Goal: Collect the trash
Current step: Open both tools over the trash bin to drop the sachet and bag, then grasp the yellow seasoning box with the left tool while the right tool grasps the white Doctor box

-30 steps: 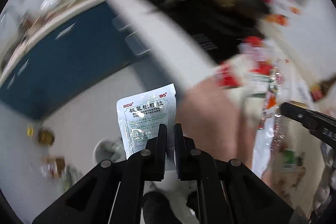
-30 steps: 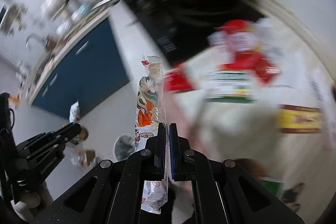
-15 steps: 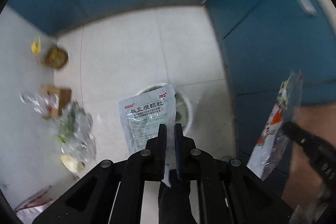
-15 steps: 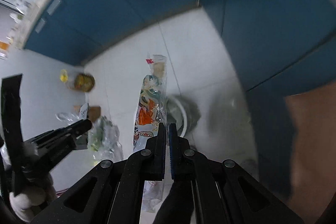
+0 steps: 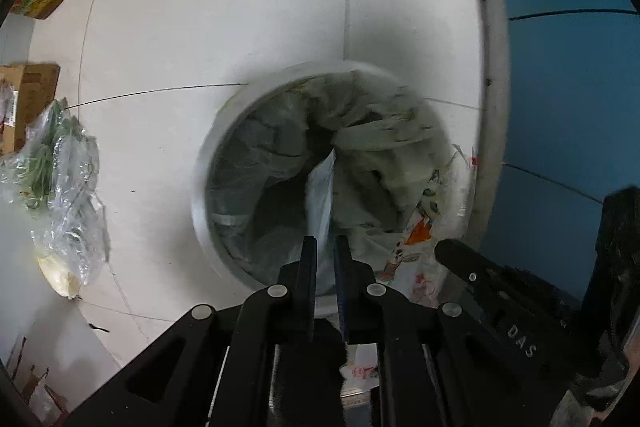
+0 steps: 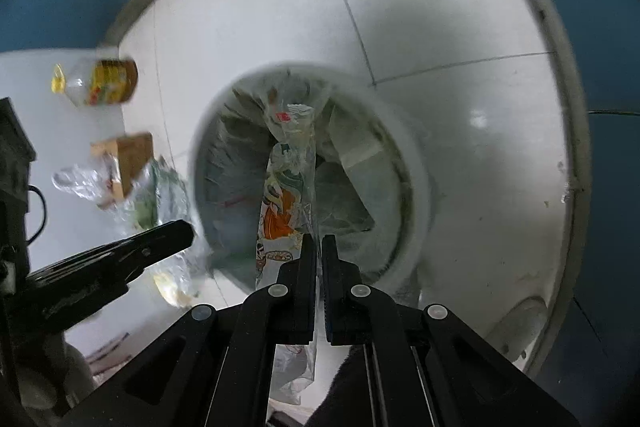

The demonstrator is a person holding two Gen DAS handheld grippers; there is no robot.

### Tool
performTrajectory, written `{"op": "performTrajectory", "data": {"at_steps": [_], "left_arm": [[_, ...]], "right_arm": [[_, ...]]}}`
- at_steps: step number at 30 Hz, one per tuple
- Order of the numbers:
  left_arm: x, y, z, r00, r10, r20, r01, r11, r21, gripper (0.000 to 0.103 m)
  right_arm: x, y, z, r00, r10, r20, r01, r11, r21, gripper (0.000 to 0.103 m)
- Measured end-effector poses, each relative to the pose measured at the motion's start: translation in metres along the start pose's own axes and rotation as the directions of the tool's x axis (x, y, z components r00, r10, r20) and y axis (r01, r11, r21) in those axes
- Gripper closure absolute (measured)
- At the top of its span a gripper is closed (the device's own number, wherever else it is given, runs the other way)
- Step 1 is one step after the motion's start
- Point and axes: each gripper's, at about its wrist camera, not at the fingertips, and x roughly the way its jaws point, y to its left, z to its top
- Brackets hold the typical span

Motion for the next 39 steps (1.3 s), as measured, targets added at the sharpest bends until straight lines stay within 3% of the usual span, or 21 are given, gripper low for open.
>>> {"op": "performTrajectory", "data": {"at_steps": [1, 3, 4, 5, 9, 11, 15, 20, 23, 30, 34, 39], "left_arm": [[0.003, 0.003, 0.002, 1.000, 0.016, 0.000, -0.016, 1.000, -0.002, 0.091], [0.004, 0.010, 0.000, 0.999, 0.042, 0.018, -0.042, 0.999, -0.013, 0.067], [0.001, 0.014, -0.001, 0.997, 0.063, 0.038, -0.063, 0.998, -0.012, 0.041], [-0.003, 0.015, -0.002, 0.995, 0.079, 0.054, -0.078, 0.997, -0.011, 0.021], [-0.026, 0.023, -0.014, 0.970, 0.193, 0.146, -0.194, 0.981, -0.003, 0.005], [-0.037, 0.024, -0.019, 0.953, 0.238, 0.190, -0.242, 0.970, -0.002, 0.001], [-0.069, 0.026, -0.037, 0.915, 0.303, 0.266, -0.305, 0.952, -0.034, 0.001], [-0.117, 0.015, -0.076, 0.903, 0.304, 0.303, -0.294, 0.952, -0.079, 0.001], [-0.153, 0.000, -0.102, 0.886, 0.314, 0.342, -0.302, 0.949, -0.089, 0.001], [-0.278, -0.048, -0.195, 0.838, 0.307, 0.452, -0.277, 0.952, -0.133, 0.001], [-0.348, -0.075, -0.252, 0.810, 0.310, 0.498, -0.260, 0.951, -0.168, 0.001], [-0.417, -0.122, -0.313, 0.769, 0.313, 0.557, -0.263, 0.950, -0.170, 0.001]], "right_arm": [[0.009, 0.000, 0.005, 1.000, -0.013, -0.019, 0.012, 1.000, -0.013, 0.098], [0.024, 0.005, 0.008, 0.998, -0.042, -0.041, 0.041, 0.999, -0.032, 0.084], [0.028, 0.006, 0.009, 0.997, -0.063, -0.038, 0.061, 0.997, -0.041, 0.059], [0.027, 0.007, 0.009, 0.997, -0.066, -0.028, 0.065, 0.997, -0.045, 0.038], [0.006, 0.008, 0.003, 0.996, -0.081, 0.022, 0.082, 0.995, -0.059, 0.025], [-0.011, 0.012, -0.004, 0.990, -0.126, 0.067, 0.131, 0.988, -0.079, 0.001], [-0.049, 0.021, -0.022, 0.957, -0.244, 0.155, 0.263, 0.958, -0.117, 0.000], [-0.104, 0.028, -0.051, 0.933, -0.295, 0.206, 0.326, 0.935, -0.137, 0.000], [-0.150, 0.040, -0.071, 0.926, -0.283, 0.248, 0.326, 0.933, -0.154, 0.000], [-0.287, 0.073, -0.139, 0.914, -0.201, 0.352, 0.289, 0.932, -0.217, 0.000], [-0.374, 0.075, -0.187, 0.914, -0.129, 0.386, 0.235, 0.941, -0.242, 0.000], [-0.486, 0.064, -0.248, 0.889, -0.032, 0.458, 0.169, 0.951, -0.260, 0.000]]}}
